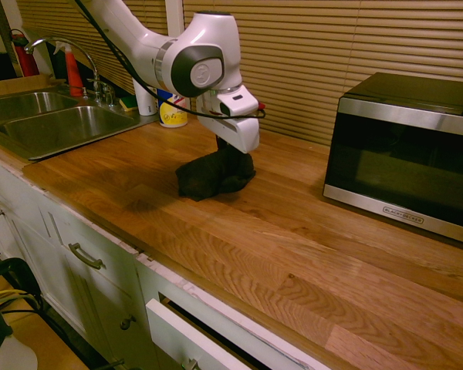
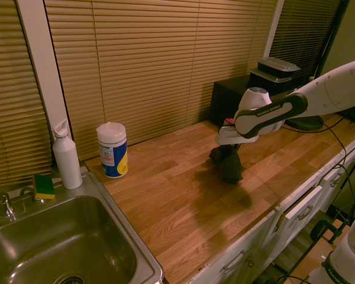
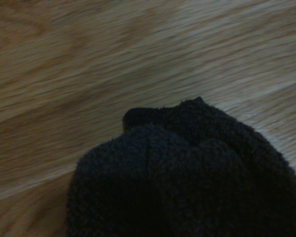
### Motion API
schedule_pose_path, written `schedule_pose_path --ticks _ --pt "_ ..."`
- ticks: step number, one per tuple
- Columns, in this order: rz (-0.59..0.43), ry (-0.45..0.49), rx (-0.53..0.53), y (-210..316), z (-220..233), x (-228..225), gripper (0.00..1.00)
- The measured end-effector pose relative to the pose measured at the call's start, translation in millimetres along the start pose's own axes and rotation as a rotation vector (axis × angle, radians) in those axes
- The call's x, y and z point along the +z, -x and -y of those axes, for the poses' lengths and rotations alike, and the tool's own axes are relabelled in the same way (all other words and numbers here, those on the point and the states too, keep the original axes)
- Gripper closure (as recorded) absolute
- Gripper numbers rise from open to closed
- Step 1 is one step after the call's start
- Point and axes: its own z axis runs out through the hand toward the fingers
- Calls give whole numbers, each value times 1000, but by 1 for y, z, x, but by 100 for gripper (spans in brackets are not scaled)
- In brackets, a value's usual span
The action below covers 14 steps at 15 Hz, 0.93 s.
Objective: Clear the spill
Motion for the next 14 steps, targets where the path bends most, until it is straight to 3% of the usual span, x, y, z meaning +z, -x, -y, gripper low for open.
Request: schedule_pose_path --ticks 6,14 --pt "6 -10 30 -29 -18 -1 100" --pt "21 -17 -101 34 29 -3 100"
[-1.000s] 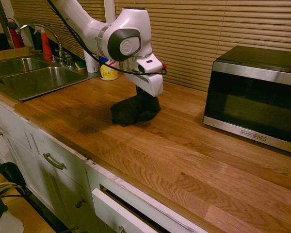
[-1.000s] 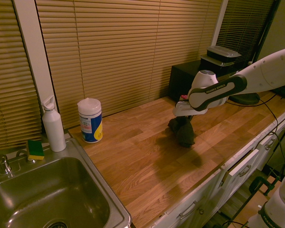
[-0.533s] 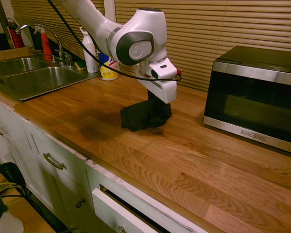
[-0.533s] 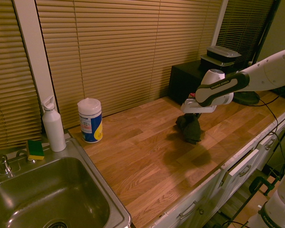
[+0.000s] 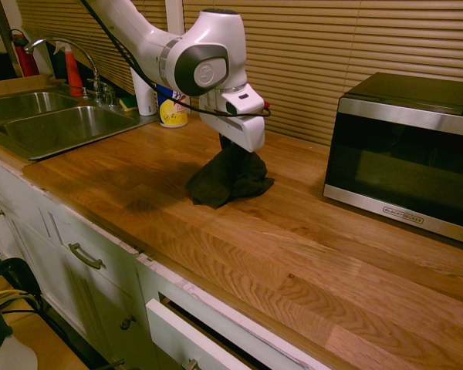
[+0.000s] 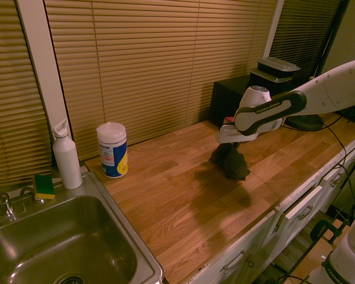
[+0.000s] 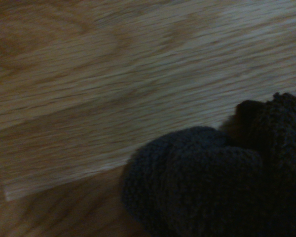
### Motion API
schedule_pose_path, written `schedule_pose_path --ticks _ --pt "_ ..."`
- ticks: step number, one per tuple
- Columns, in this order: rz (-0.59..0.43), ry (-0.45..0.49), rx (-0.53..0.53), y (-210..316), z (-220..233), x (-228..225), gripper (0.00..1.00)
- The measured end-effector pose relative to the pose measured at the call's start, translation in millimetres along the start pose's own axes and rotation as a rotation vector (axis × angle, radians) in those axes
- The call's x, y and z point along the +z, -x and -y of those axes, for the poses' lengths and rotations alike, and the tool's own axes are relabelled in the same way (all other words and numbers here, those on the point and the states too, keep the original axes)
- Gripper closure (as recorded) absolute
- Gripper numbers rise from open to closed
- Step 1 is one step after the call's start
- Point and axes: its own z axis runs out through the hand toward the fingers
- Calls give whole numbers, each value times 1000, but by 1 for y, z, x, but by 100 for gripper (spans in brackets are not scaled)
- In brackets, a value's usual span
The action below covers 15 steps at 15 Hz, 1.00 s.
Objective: Clear the spill
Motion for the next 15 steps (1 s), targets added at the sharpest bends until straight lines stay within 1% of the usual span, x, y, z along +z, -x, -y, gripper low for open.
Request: schedule_pose_path --ticks 5,10,15 --pt "21 -3 -79 43 38 1 100" --pt "45 -5 -153 101 71 2 100" --pt "53 -7 -205 160 97 8 100"
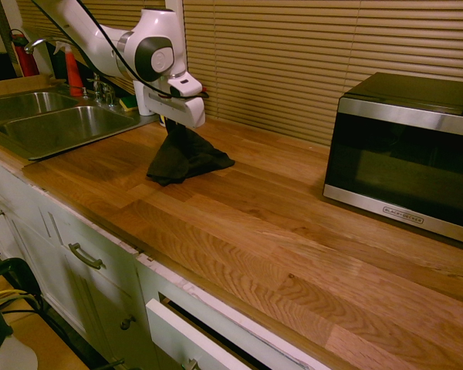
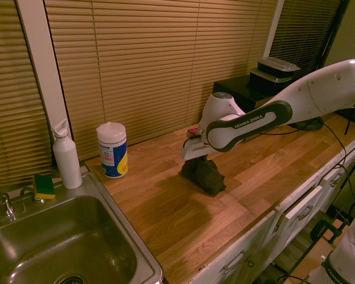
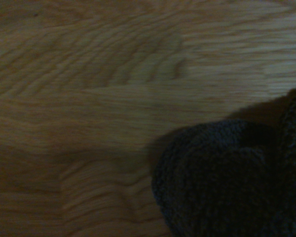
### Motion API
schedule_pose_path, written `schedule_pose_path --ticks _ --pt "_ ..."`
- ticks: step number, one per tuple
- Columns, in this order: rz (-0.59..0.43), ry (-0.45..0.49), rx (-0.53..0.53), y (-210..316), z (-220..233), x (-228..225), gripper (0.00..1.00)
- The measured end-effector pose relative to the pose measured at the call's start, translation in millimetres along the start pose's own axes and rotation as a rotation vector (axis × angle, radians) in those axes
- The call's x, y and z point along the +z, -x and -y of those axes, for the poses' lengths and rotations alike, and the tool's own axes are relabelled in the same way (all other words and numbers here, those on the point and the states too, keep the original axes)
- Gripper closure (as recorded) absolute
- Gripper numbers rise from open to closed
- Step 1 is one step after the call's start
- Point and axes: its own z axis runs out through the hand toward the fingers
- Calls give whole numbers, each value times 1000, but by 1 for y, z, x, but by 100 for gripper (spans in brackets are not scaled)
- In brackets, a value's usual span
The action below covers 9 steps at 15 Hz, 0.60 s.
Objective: Clear the spill
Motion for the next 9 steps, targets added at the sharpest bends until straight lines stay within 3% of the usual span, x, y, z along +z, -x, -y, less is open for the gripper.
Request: schedule_pose_path --ticks 9 --pt "6 -18 -66 83 75 -2 100"
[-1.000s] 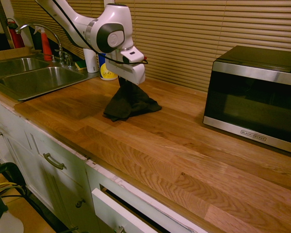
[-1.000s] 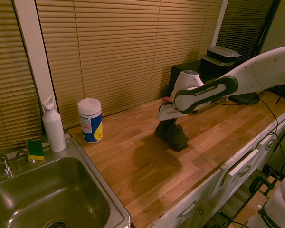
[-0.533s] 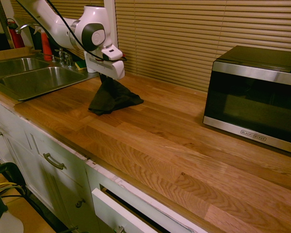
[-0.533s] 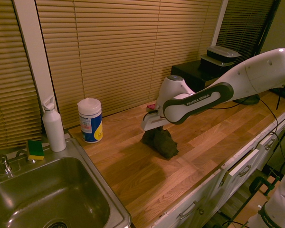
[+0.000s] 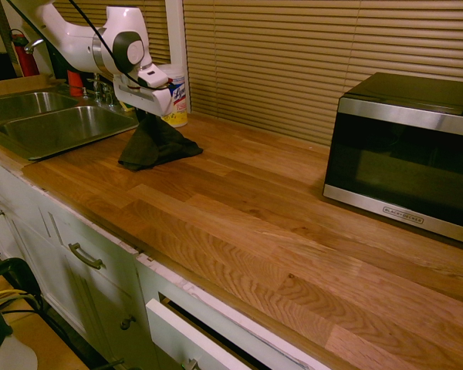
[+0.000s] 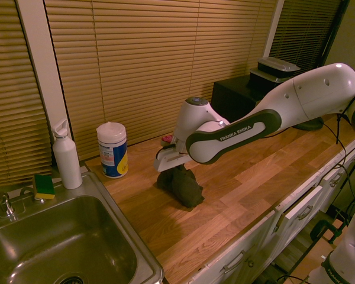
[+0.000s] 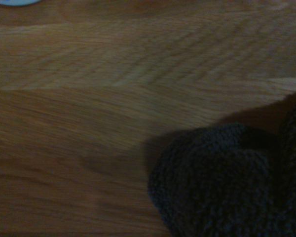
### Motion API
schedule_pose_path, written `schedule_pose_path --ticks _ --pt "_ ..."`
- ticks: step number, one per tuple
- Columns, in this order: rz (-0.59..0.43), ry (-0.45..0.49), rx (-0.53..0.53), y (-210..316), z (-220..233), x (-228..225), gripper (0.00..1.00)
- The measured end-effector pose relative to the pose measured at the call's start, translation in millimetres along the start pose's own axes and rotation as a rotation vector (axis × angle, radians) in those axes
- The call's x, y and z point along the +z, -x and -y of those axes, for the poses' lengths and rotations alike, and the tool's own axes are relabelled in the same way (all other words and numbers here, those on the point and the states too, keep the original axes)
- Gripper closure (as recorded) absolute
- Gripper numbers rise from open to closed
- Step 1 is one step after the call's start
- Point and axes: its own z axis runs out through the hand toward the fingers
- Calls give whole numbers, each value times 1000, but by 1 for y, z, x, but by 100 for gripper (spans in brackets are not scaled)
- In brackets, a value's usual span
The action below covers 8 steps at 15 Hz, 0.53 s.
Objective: Clear the spill
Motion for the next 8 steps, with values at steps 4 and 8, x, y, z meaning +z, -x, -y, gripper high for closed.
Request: schedule_pose_path --ticks 4,8 --pt "6 14 -29 23 27 -1 0" --pt "10 29 -42 26 36 4 0"
